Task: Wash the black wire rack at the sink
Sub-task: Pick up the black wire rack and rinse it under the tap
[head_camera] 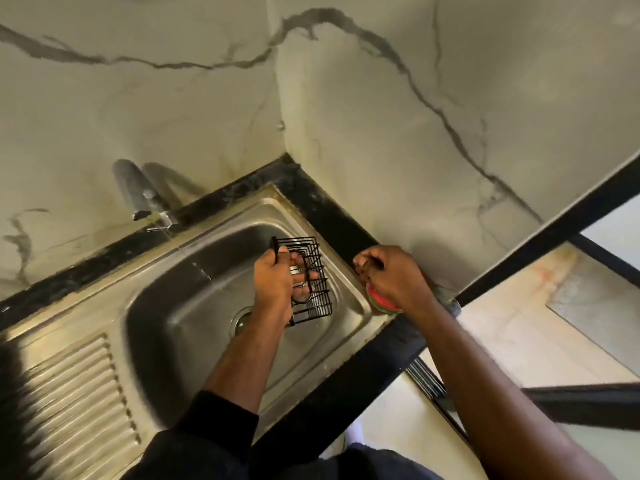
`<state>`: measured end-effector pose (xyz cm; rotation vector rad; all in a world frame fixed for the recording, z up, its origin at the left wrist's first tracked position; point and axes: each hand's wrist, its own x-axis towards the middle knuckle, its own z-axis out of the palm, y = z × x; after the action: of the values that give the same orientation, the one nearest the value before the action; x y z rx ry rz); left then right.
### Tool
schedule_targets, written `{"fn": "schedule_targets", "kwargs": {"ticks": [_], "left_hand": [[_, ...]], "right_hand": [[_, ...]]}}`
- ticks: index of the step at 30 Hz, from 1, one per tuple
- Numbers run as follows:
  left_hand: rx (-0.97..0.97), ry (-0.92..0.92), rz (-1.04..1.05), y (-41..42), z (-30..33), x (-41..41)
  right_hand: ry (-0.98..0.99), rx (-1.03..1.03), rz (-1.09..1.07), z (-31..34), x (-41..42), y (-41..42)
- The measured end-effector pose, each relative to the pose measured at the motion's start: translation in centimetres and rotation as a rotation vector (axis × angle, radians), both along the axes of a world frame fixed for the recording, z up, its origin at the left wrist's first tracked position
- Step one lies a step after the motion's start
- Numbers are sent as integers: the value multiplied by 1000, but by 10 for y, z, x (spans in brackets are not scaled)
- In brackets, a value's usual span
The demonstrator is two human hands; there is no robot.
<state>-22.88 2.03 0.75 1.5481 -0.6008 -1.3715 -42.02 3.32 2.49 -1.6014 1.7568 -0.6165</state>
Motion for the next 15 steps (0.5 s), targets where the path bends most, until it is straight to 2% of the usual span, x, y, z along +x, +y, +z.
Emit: {"fn": "schedule_targets", "kwargs": {"ticks": [7,10,12,15], "left_hand": [[-11,-87,-51,4,-8,-12],[-2,-71,-51,5,-9,-17],[0,-53,-52,7,-9,-19],[12,-46,-55,11,-6,-18]], "right_hand": [[170,15,-143,-13,-40,17],[342,103,-90,-22,-47,17],[364,210,-85,-25,-46,18],[445,250,-18,-27,-39,21]]}}
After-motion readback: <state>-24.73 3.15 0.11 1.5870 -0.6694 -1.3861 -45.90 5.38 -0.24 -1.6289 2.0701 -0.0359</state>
